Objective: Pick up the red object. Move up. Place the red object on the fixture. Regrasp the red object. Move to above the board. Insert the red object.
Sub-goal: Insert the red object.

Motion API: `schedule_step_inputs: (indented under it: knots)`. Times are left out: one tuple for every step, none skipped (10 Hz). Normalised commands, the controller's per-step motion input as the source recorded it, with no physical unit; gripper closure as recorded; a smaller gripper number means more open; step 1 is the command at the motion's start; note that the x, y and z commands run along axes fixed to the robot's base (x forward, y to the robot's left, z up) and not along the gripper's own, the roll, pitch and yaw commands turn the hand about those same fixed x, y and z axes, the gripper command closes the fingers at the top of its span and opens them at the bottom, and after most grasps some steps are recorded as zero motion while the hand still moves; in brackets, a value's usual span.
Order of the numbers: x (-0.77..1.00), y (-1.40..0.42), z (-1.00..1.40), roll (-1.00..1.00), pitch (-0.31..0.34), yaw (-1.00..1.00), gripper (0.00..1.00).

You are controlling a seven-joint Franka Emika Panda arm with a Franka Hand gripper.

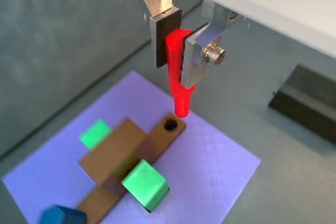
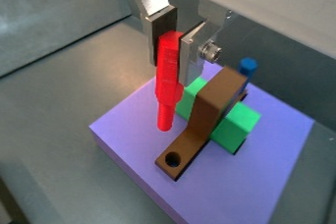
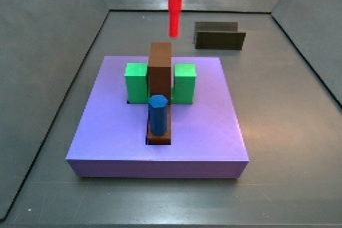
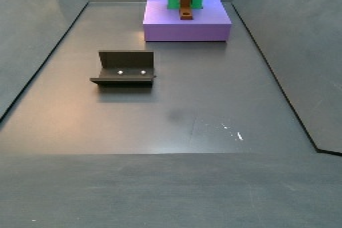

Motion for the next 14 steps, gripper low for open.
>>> schedule_step_inputs:
  knots:
    - [-0.19,0.00,-0.87,-0.02,-0.201,-0.04,1.00]
    - [-0.18,0.00,-0.59,0.00,-0.140,0.00,1.00]
    - [0.00,0.00,-0.13,-0.05,-0.067,0.03,1.00]
    - [0.00,0.00,-0.04,0.01,0.000,0.05,1.00]
    - [-0.13,0.00,-0.29,0.01,-0.026,0.00,1.00]
    - [-0.17,0.00,-0.12,0.09,0.004,-0.04,1.00]
    - [-0.24,0.00,-0.15,0.15,0.000,-0.10,1.00]
    - [-0.19,0.00,-0.02,0.13,0.024,-0.14,1.00]
    - [-0.09,0.00,0.00,0.07,0.000,-0.09,1.00]
    - [-0.01,-0.01,-0.05,0.08,0.000,0.00,1.00]
    - [0.08,0.00,-0.17,0.07,0.000,0.00,1.00]
    - [0.02,0.00,-0.29,0.07,0.000,0.00,1.00]
    - [0.18,0.00,-0.26,0.01,0.000,0.00,1.00]
    - [0.10,0.00,-0.30,0.04,0.000,0.00,1.00]
